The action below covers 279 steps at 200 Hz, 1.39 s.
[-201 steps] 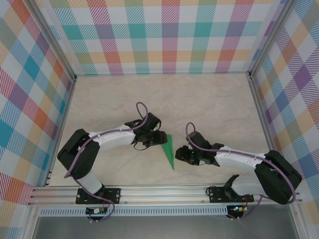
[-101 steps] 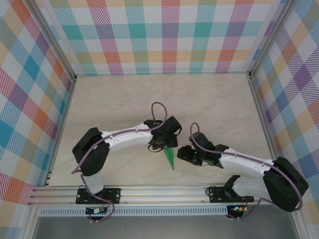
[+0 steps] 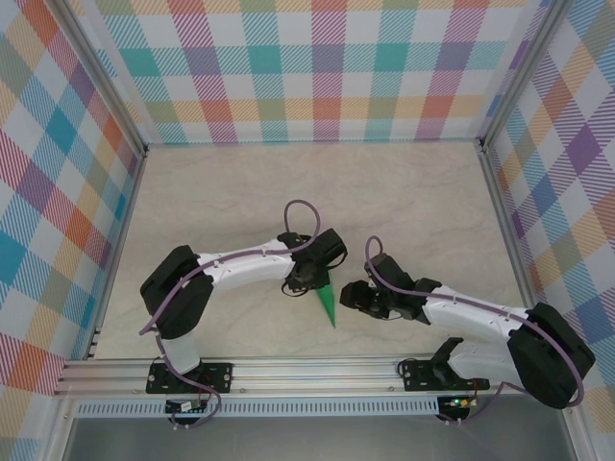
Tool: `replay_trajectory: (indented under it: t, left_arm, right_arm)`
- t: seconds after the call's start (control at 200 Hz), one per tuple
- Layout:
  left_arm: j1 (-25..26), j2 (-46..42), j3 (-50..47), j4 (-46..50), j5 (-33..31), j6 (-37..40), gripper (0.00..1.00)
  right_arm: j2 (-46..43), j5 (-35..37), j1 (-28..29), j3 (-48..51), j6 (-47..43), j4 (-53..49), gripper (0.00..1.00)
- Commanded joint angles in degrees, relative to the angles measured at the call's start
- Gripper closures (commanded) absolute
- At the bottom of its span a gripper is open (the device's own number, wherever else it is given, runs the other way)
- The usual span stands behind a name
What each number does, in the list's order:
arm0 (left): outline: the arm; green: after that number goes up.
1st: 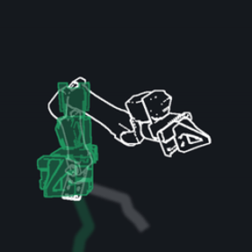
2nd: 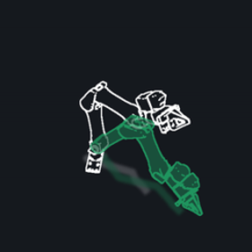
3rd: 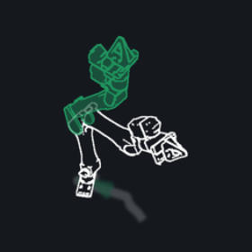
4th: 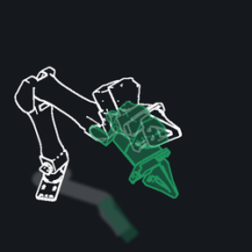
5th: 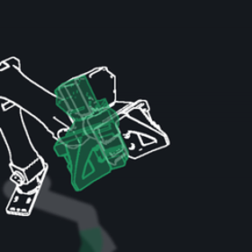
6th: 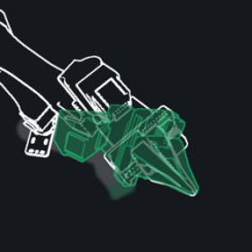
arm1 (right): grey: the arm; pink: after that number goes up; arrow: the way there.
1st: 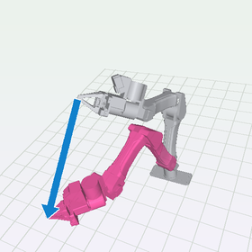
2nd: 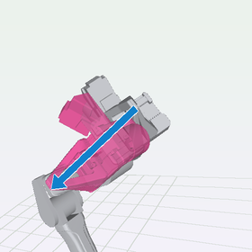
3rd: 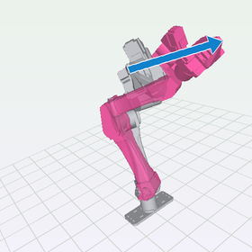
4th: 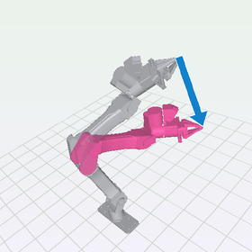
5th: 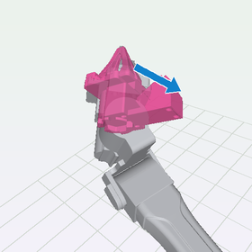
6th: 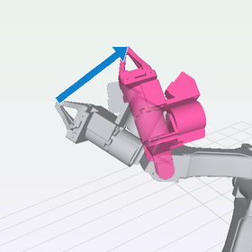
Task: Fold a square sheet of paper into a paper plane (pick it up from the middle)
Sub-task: Turn over the paper at the center of the table, then move the paper plane to the center of the table.
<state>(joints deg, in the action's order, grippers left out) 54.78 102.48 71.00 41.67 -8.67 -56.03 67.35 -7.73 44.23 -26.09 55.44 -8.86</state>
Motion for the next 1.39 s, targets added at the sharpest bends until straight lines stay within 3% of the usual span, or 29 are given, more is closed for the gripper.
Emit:
replay_trajectory:
  t: [0.0,0.14,0.65,0.87,1.39]
  left_arm:
    - [-1.12,-3.41,-3.01,0.09,-0.55,-0.41,0.83]
    - [-1.74,-5.97,-6.04,-1.29,-0.48,-0.22,0.88]
    - [-2.49,-8.17,-9.12,-3.70,-0.13,0.15,0.88]
    - [-2.71,-8.00,-9.30,-3.70,-0.04,0.22,0.88]
    - [-2.84,-7.99,-9.48,-3.88,-0.10,-0.04,0.87]
  right_arm:
    - [2.55,-3.87,-0.37,-3.22,-3.43,2.83,0.46]
    - [6.45,-6.05,-0.37,-5.18,-4.32,4.58,0.44]
    - [17.99,-11.29,-0.35,-10.75,-7.56,9.37,0.42]
    - [19.13,-12.16,-0.33,-11.09,-7.93,10.97,0.41]
    - [22.18,-13.57,0.51,-12.59,-10.05,9.40,0.57]
